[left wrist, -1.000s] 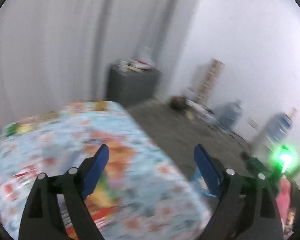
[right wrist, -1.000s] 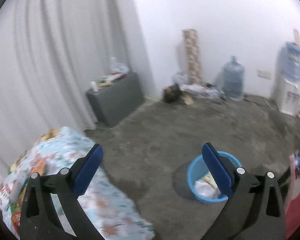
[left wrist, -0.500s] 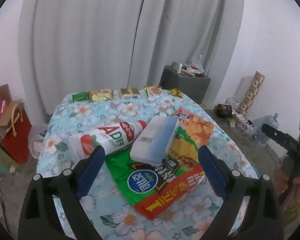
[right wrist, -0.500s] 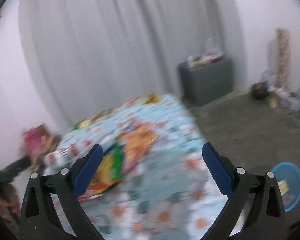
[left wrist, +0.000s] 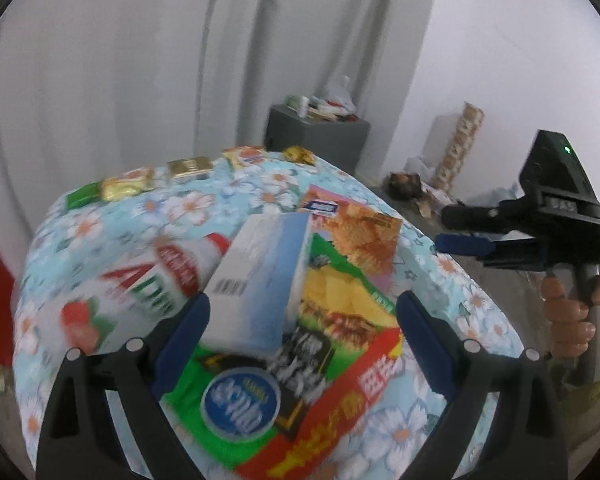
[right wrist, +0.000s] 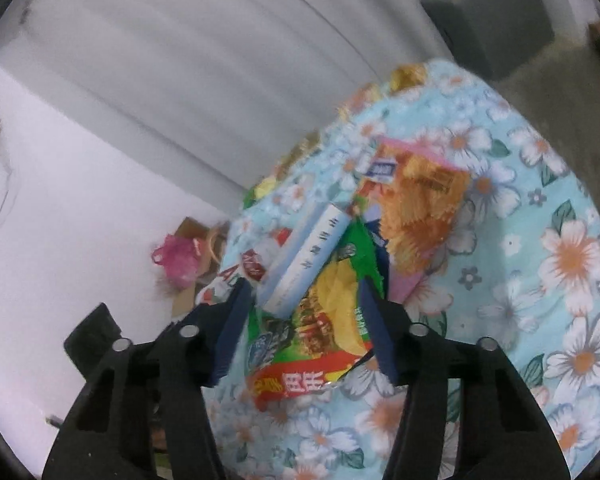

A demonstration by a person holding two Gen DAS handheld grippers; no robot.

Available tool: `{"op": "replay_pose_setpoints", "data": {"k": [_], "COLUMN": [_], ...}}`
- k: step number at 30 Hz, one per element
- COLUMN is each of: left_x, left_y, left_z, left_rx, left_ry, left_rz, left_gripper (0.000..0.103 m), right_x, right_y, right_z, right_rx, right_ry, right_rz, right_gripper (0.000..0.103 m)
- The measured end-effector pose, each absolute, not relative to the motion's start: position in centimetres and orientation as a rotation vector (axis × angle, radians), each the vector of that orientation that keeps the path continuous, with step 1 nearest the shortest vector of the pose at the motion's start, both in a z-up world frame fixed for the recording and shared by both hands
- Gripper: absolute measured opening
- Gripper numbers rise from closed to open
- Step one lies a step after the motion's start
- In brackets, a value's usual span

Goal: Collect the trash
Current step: 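Grasp the white-blue carton with the left tool while the right tool grasps the green chip bag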

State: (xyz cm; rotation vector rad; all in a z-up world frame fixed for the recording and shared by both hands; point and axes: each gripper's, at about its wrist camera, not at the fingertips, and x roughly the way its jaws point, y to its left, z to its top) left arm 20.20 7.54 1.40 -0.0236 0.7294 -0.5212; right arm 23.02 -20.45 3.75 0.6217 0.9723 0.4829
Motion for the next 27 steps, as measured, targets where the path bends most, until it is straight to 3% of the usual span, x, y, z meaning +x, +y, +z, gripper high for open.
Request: {"op": "replay_pose_setpoints", "data": {"k": [11, 27], "left_x": [28.4, 29.8], "left_y": [5.1, 5.7], "left_z": [-2.5, -5.0], "left_rx": [0.012, 0.009], "left_ry": [0.939, 1.025], "left_rz": [-0.491, -0.433], "left_gripper": [0.092, 0.09], "right_x": [23.9, 25.0], "right_y": [-23.4, -21.9], "right_z": [0.4, -1.2], "right_rx": [0.759, 0.78], "right_ry": [1.069, 1.125], "right_rz": [0.422, 0.518], "right_gripper": [0.038, 0.037]}}
